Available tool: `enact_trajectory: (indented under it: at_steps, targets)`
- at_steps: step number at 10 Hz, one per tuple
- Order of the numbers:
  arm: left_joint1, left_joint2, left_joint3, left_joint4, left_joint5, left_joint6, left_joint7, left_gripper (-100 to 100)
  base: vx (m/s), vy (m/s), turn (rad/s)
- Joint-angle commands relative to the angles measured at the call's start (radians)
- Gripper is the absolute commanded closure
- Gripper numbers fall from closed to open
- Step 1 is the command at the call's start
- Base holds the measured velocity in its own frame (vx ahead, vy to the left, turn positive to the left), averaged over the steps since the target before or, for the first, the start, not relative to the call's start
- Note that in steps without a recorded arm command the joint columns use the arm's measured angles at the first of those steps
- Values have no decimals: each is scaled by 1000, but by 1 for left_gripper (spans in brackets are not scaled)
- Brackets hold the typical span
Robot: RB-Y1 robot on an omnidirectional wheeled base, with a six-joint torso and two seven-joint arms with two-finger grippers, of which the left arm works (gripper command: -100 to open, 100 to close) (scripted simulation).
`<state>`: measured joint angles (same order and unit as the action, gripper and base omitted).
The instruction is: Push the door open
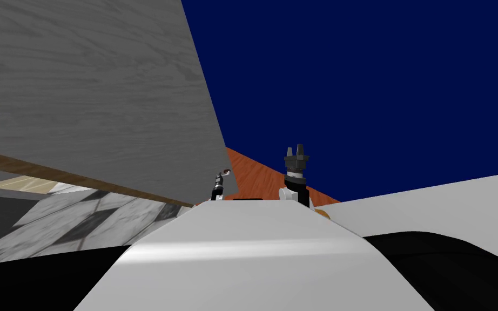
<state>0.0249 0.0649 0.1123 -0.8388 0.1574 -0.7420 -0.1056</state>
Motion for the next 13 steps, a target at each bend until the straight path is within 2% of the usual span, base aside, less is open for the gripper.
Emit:
enact_trajectory:
  at_steps: [1, 5, 10, 11, 12, 13]
  targets:
    - [4, 4, 25, -19, 10, -1, -5, 100, 185, -75, 62]
    - [0, -15, 66, -15, 29, -2, -17, 100, 188, -58, 69]
    - [-4, -48, 104, -12, 47, -3, -28, 100, 151, -57, 60]
    - [9, -37, 110, -14, 49, 0, -28, 100, 63, -2, 49]
    - [11, -22, 131, -17, 61, -1, -35, 100, 136, -16, 58]
    - [11, -20, 135, -17, 63, -2, -36, 100, 193, -49, 52]
